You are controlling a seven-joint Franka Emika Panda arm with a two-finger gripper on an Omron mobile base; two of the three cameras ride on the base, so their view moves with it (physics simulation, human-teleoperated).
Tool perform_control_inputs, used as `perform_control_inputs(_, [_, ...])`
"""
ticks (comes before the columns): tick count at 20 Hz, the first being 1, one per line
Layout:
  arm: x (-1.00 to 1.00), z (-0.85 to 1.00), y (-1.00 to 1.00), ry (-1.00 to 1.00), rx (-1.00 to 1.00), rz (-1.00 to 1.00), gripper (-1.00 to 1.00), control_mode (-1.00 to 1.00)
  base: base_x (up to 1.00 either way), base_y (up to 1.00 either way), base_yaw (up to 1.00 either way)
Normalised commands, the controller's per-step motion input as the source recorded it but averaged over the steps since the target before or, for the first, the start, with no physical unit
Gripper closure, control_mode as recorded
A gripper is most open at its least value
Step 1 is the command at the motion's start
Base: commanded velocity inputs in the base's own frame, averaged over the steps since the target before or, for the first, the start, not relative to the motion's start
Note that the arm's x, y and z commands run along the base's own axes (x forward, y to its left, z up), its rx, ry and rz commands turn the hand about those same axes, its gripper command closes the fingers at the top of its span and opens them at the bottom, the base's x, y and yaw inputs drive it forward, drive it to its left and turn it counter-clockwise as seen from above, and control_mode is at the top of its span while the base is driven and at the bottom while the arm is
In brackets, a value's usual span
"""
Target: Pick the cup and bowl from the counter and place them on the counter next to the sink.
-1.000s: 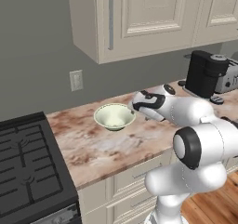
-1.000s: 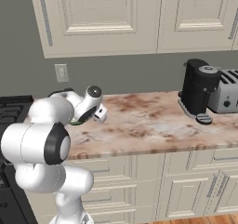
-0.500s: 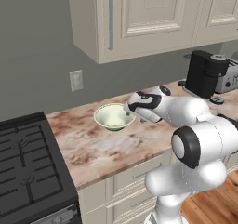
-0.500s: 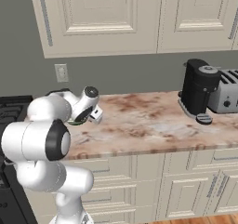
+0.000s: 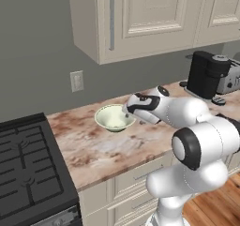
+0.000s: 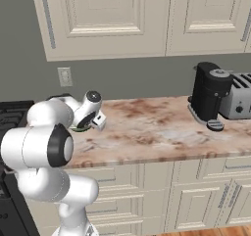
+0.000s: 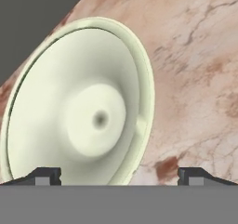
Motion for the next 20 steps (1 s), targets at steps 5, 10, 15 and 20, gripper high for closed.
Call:
perform_control_inputs(5, [0.00,-0.20,0.00,0.00,0.00,0.00,-1.00,-1.00,0.00,0.00,0.00])
perform_control_inputs(10, [0.00,-0.30,0.00,0.00,0.00,0.00,-1.00,-1.00,0.00,0.00,0.00])
perform_control_inputs(15, [0.00,-0.16,0.00,0.00,0.00,0.00,-1.00,-1.00,0.00,0.00,0.00])
perform_control_inputs(20, [0.06,0.00,0.07,0.00,0.00,0.00,-1.00,-1.00,0.00,0.00,0.00])
